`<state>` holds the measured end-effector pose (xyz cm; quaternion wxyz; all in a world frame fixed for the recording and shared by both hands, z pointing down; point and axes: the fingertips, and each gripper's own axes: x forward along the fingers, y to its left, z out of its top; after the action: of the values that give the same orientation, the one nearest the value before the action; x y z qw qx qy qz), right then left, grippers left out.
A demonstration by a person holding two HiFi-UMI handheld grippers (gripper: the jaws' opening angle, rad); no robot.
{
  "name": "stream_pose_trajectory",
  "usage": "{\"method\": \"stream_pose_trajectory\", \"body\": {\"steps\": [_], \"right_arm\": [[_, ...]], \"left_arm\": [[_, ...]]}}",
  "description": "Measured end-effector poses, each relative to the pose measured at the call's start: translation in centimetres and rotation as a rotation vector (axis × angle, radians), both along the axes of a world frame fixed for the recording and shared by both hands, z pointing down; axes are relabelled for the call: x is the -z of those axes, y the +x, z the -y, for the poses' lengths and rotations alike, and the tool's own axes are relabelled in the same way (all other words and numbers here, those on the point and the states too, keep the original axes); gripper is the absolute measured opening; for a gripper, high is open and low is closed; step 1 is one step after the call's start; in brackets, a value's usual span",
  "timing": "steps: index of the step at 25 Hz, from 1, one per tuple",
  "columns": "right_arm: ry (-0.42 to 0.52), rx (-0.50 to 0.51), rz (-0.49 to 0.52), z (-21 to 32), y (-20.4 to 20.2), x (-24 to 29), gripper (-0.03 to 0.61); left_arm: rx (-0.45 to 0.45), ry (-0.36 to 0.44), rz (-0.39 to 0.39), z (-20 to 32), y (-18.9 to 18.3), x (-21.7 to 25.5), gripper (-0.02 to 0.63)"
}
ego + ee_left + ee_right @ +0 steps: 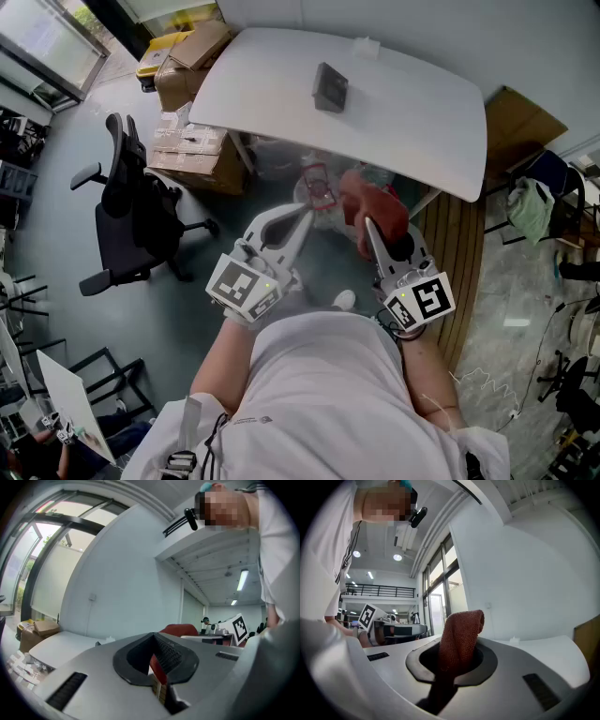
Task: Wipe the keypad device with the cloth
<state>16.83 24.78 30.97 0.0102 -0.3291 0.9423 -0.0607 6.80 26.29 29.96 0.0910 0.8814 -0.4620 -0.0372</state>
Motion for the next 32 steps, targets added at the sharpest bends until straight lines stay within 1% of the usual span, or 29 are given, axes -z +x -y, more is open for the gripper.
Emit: {"method": "stream_pose_trajectory", "body": {"steps": [2,4,7,9,12,15,19,23,26,32], "right_arm": [[0.007,-0.007,-0.004,0.1,-0.9,0.2,0.053],[0.012,-0.015,-0.011,0.2,-1.8,0.3,0.052],[0.015,-0.035,-0.018,0.6,-2.9,0.4,0.053],[0.008,-0.052,-0.019,1.0,-3.5,0.4,0.052],[0.002,-0.083,-0.019,1.8,-4.5,0.3,0.053],[-0.017,-0.129,0.014,3.0,-5.1,0.2,0.054],[-0.067,-0.191,0.086,4.8,-6.1,-0.1,0.054],[-0.076,-0.193,0.063,6.1,-7.5,-0.4,0.054],[-0.095,-0.182,0.056,7.1,-8.2,-0.9,0.054],[-0.113,-0.120,0.050,11.1,-9.7,-1.8,0.054]], "left_arm": [[0.007,-0.009,-0.010,0.4,-1.2,-0.2,0.009],[-0.007,-0.008,-0.015,0.6,-2.1,-0.2,0.009],[-0.033,0.009,0.013,1.0,-2.8,-0.3,0.011],[-0.039,0.000,0.025,1.5,-3.5,-0.8,0.011],[-0.077,-0.018,-0.020,2.2,-4.8,-1.2,0.009],[-0.106,-0.017,-0.027,2.7,-6.4,-1.7,0.011],[-0.148,-0.045,-0.048,3.1,-8.9,-2.5,0.011],[-0.175,-0.059,-0.035,3.5,-10.3,-3.0,0.011],[-0.166,-0.065,-0.023,3.9,-10.7,-3.4,0.011],[-0.087,-0.093,-0.024,7.0,-12.1,-4.6,0.011]]}}
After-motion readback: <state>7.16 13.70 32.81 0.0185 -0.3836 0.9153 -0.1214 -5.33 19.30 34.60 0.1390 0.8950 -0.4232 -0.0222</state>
